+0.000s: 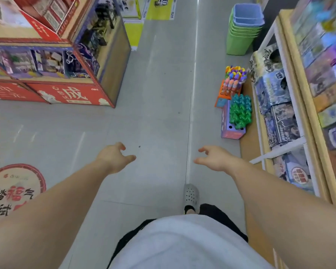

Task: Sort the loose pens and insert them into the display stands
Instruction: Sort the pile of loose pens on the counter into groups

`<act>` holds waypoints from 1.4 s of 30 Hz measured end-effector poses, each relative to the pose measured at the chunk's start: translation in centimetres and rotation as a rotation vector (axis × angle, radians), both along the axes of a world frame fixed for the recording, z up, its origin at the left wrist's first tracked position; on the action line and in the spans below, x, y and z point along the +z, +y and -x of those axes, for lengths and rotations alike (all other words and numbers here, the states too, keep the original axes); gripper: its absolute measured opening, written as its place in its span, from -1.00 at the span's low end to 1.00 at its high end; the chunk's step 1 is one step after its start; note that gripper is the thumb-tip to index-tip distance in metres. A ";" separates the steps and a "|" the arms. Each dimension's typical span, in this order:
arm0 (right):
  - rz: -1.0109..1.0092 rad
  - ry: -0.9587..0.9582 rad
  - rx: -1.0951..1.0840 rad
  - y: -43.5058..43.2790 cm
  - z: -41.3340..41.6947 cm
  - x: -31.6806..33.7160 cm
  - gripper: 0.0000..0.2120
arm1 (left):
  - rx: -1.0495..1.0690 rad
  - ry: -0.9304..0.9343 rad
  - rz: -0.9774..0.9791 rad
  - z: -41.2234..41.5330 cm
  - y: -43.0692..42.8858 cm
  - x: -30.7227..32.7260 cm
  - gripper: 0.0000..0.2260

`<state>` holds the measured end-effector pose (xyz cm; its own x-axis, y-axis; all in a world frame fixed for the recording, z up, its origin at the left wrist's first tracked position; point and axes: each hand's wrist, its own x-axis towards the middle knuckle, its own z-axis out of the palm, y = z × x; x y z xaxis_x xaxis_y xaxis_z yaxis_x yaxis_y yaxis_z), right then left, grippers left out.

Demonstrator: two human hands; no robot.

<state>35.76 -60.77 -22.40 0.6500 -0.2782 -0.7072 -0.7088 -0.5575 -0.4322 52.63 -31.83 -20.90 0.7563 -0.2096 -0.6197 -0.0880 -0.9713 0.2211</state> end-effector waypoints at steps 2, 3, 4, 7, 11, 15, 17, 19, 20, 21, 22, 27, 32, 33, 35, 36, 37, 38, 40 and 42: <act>-0.017 -0.004 0.004 -3.3 -3.2 0.2 -0.39 | 0.001 0.011 0.000 -2.3 -3.5 -0.2 -0.42; -0.019 -0.002 0.003 -4.8 -4.8 0.1 -0.39 | -0.001 0.014 0.011 -3.4 -5.3 -0.2 -0.42; -0.020 0.001 0.000 -6.3 -6.3 0.0 -0.39 | -0.002 0.018 0.028 -4.6 -7.1 -0.2 -0.42; -0.025 0.018 -0.003 -9.8 -10.5 -0.5 -0.39 | -0.063 0.004 0.056 -8.6 -11.8 -0.2 -0.42; -0.017 0.074 0.035 -13.6 -16.6 -1.5 -0.40 | -0.096 0.006 0.038 -15.5 -16.0 -1.1 -0.43; 0.035 0.086 0.023 -17.8 -24.5 -2.3 -0.42 | -0.027 0.057 0.066 -24.1 -19.3 -2.7 -0.44; 0.057 0.086 0.006 -19.7 -29.1 -2.4 -0.42 | -0.024 0.064 0.070 -29.2 -20.9 -3.3 -0.44; 0.075 0.103 -0.009 -21.7 -33.8 -2.0 -0.42 | -0.009 0.084 0.098 -34.5 -22.9 -3.5 -0.44; 0.080 0.111 -0.018 -22.6 -35.9 -1.6 -0.41 | -0.016 0.091 0.106 -37.0 -24.0 -3.3 -0.44; 0.084 0.111 -0.023 -23.4 -38.0 -1.2 -0.40 | -0.036 0.090 0.107 -39.4 -25.0 -3.0 -0.44; 0.087 0.108 -0.029 -24.3 -40.2 -0.8 -0.40 | -0.062 0.088 0.105 -41.9 -26.0 -2.7 -0.43; 0.079 0.051 -0.057 -28.5 -50.1 0.3 -0.40 | -0.132 0.072 0.083 -52.7 -31.7 -1.5 -0.41; 0.035 0.045 -0.123 -35.2 -58.1 -1.4 -0.40 | -0.169 0.079 0.040 -61.6 -38.7 -2.0 -0.41; 0.021 0.048 -0.142 -37.0 -59.7 -1.9 -0.40 | -0.173 0.076 0.027 -63.5 -40.4 -2.2 -0.40; -0.007 0.044 -0.168 -41.0 -63.2 -3.1 -0.39 | -0.179 0.067 0.009 -67.1 -44.0 -2.8 -0.40; -0.011 0.038 -0.169 -43.1 -65.0 -3.7 -0.39 | -0.180 0.060 -0.002 -68.9 -45.9 -3.1 -0.39; -0.012 0.035 -0.161 -45.3 -66.9 -4.1 -0.38 | -0.176 0.053 -0.014 -70.5 -47.8 -3.3 -0.39; -0.009 0.036 -0.142 -47.6 -68.8 -4.5 -0.38 | -0.168 0.045 -0.025 -72.2 -49.8 -3.4 -0.39; -0.004 0.054 -0.087 -52.0 -72.7 -4.4 -0.39 | -0.162 0.040 -0.049 -75.1 -53.6 -2.9 -0.39; 0.001 0.070 -0.037 -56.2 -76.4 -3.7 -0.39 | -0.189 0.019 -0.068 -77.5 -57.4 -2.1 -0.39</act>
